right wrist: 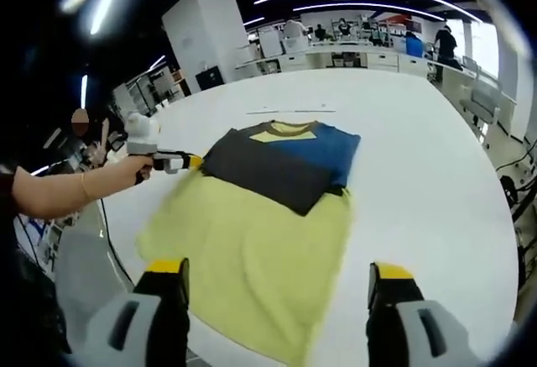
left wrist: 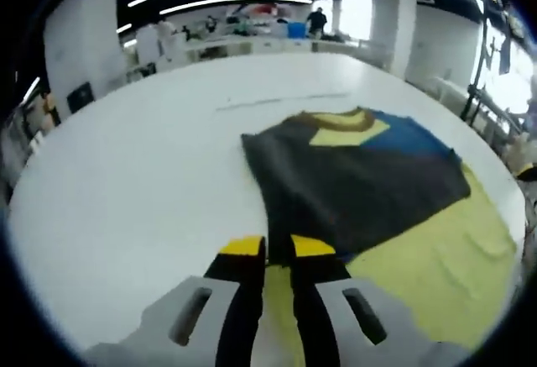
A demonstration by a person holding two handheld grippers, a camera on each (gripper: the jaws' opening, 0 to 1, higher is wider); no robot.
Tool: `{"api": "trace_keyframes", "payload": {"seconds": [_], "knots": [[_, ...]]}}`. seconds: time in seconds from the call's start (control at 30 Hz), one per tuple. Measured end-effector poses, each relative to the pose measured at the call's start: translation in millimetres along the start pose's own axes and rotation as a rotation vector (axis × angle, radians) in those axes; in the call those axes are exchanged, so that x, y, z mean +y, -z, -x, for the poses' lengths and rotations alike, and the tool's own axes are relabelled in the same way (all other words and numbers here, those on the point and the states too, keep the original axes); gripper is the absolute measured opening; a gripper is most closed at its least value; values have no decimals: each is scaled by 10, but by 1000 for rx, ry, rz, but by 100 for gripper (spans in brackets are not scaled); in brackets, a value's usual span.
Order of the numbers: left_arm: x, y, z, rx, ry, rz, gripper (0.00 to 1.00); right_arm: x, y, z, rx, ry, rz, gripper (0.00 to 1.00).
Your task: Fold the garment on the visible template until the final outline fits inside the template.
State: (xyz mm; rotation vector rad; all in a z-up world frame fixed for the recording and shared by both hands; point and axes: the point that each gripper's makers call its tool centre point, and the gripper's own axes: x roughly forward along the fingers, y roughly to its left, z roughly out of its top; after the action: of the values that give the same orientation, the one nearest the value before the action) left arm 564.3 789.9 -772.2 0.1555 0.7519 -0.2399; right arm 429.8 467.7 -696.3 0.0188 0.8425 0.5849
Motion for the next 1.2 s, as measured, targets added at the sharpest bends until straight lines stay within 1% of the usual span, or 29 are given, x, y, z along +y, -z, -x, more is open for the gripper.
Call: {"api": "trace_keyframes", "payload": {"seconds": [0.03, 0.07, 0.17, 0.23, 0.33, 0.4, 0.47, 0.53, 0.57, 0.63, 0.77, 0.8, 0.83, 0.9, 0.97, 1.07, 1.13, 1.17, 1.2], "knots": [[8, 12, -7, -18, -7, 13, 6, 4, -2, 1, -1, -1, -1, 88], [17, -11, 2, -34, -8, 32, 6, 3, -9, 4, -5, -1, -2, 88], [-8, -44, 21, -35, -6, 22, 4, -4, -3, 12, -6, 1, -7, 87], [6, -26, 20, -27, -15, 34, 4, -19, 17, 16, 1, 6, -5, 87], [12, -19, 25, -28, -18, 14, 4, -30, 33, 17, 3, 11, -15, 86], [0, -26, 24, -33, -5, -18, 4, -35, 35, 13, 1, 11, -16, 86], [-2, -32, 42, -33, 9, -15, 6, -42, 49, 8, 7, 15, -14, 86], [-38, -53, 89, -47, 28, -10, 11, -54, 64, -5, 15, 25, 0, 86], [-80, -83, 125, -60, 34, -17, 15, -55, 67, -10, 17, 28, 6, 86], [-82, -82, 165, -72, 42, -35, 23, -46, 51, -14, 11, 26, 11, 87], [-89, -119, 289, -113, 65, -49, 46, -9, -44, -10, -21, 11, 13, 89], [-94, -125, 315, -119, 72, -51, 49, 2, -79, -6, -32, 3, 10, 89], [-130, -134, 388, -120, 81, -58, 52, 11, -99, -6, -39, -3, 3, 89], [-83, -106, 489, -125, 88, -57, 58, 23, -131, -7, -48, -15, -3, 90], [-103, -86, 526, -133, 99, -54, 63, 32, -151, -14, -51, -21, 2, 91], [-224, 24, 680, -122, 143, -84, 70, 36, -146, -13, -45, -18, 23, 91], [-290, 106, 768, -111, 168, -106, 73, 28, -120, -17, -36, -16, 28, 91], [-304, 121, 788, -111, 175, -110, 74, 23, -103, -17, -31, -14, 31, 91], [-344, 162, 853, -114, 187, -114, 75, 18, -87, -17, -28, -10, 34, 91]]}}
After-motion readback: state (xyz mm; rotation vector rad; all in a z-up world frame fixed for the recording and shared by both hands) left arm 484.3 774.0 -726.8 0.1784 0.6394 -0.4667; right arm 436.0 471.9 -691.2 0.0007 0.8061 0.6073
